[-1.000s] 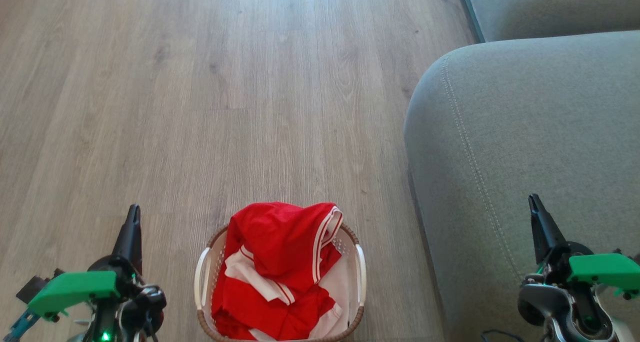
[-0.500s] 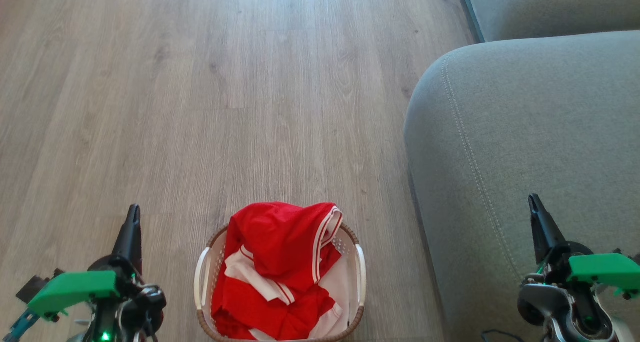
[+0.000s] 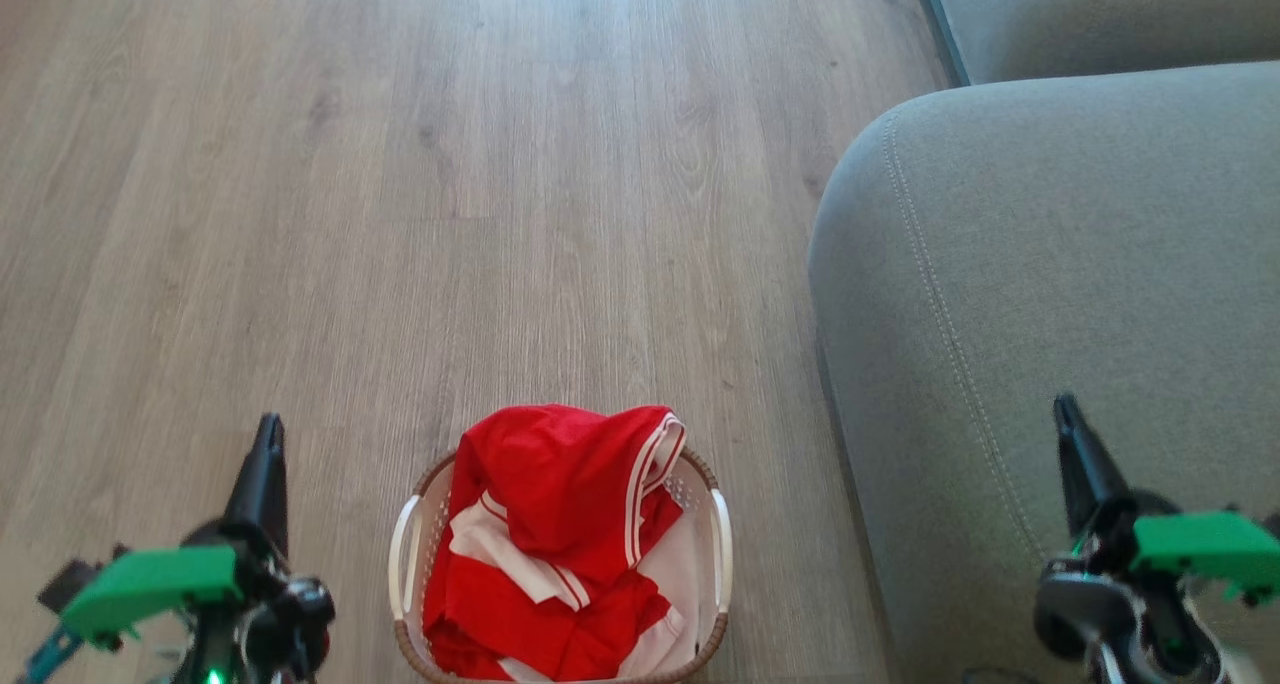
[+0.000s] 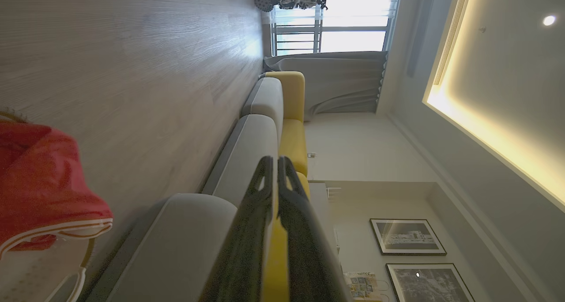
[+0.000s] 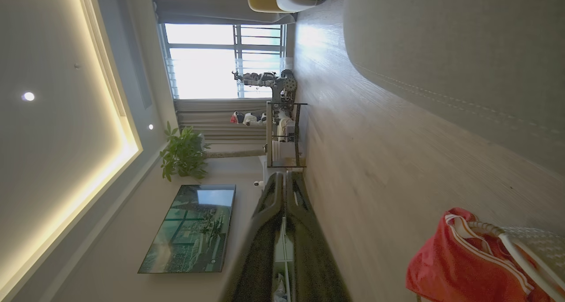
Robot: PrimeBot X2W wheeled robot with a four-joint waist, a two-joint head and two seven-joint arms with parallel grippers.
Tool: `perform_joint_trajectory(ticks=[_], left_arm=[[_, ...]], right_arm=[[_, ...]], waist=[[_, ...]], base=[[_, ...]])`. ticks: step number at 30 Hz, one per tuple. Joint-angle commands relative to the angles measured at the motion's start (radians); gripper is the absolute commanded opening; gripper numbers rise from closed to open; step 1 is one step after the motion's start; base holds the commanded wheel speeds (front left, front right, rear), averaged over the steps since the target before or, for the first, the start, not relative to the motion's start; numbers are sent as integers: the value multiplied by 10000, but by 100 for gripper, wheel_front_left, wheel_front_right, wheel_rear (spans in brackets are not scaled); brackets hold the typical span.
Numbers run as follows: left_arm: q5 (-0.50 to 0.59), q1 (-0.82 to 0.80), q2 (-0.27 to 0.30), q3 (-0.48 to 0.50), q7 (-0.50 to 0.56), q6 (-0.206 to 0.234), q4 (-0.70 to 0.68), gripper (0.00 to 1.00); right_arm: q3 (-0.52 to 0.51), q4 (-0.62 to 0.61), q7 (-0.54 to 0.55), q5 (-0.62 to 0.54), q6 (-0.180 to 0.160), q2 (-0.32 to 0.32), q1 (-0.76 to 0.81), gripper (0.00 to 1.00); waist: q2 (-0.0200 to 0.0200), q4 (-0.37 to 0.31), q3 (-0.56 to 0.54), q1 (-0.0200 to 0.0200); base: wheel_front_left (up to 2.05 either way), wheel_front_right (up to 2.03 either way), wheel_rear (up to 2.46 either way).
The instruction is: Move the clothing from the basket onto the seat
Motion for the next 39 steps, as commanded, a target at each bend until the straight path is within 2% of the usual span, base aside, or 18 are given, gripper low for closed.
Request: perform_joint_trajectory(ticks=[1,3,20,32,39], left_arm=[[-1,20,-4,-16,-10,8,91,100],[-1,200,-29,-29,-18,9,406,100],[284,135,-15,-313,-487,0,-106,100],[1361,73,-4,-329,-867,-8,-584,100],[2402,44,2,-436,-1072,-13,-810,100]], right_arm=[[19,100,-4,-1,2,2,24,100],[62,422,-5,-1,2,11,204,100],[384,-270,-477,-318,2,-6,247,100],[561,-826,-862,-1256,2,-18,264,100],[810,-1122,-1069,-2105,1,-150,263,100]], waist=[[0,0,0,0],[0,0,0,0],[0,-21,9,0],[0,-52,36,0],[0,-68,40,0]], base=[[0,0,0],[0,0,0],[0,0,0],[0,0,0],[0,0,0]])
